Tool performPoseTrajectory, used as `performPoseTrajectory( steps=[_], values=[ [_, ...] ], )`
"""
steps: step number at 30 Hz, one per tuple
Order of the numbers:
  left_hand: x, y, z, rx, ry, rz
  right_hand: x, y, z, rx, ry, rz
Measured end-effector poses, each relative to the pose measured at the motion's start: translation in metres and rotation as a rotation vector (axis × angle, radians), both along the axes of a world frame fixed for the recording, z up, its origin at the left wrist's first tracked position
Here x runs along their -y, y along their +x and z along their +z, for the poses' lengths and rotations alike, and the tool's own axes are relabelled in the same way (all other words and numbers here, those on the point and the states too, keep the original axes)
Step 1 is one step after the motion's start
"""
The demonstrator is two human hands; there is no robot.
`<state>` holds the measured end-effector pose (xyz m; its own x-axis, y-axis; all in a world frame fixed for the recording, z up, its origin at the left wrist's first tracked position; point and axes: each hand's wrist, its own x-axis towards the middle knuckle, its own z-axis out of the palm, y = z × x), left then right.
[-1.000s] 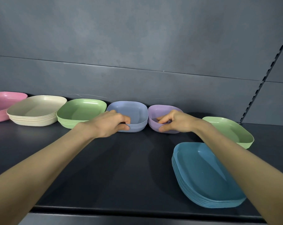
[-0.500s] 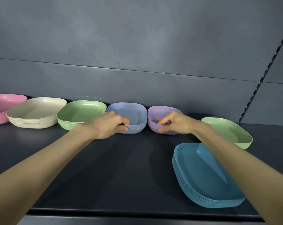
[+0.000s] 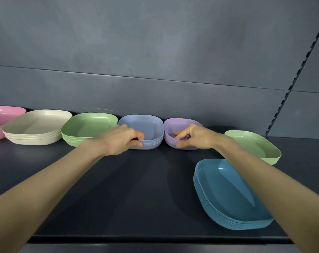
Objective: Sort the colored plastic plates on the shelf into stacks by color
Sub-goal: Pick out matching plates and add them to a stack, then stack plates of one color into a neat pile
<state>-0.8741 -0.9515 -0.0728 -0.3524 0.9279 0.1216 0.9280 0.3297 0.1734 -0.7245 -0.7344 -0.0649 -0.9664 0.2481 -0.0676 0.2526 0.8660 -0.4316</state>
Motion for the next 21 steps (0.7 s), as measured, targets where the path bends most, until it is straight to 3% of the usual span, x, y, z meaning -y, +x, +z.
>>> performPoseTrajectory(
  steps=[11, 21],
  values=[
    [-0.004, 0.013, 0.013, 0.061, -0.073, 0.031, 0.016, 0.02, 0.019, -0.088, 0.216, -0.136],
    [-0.035, 0.085, 0.042, -0.101, 0.221, -0.105, 0.016, 0.108, 0.055, -0.231, 0.431, -0.286]
  ],
)
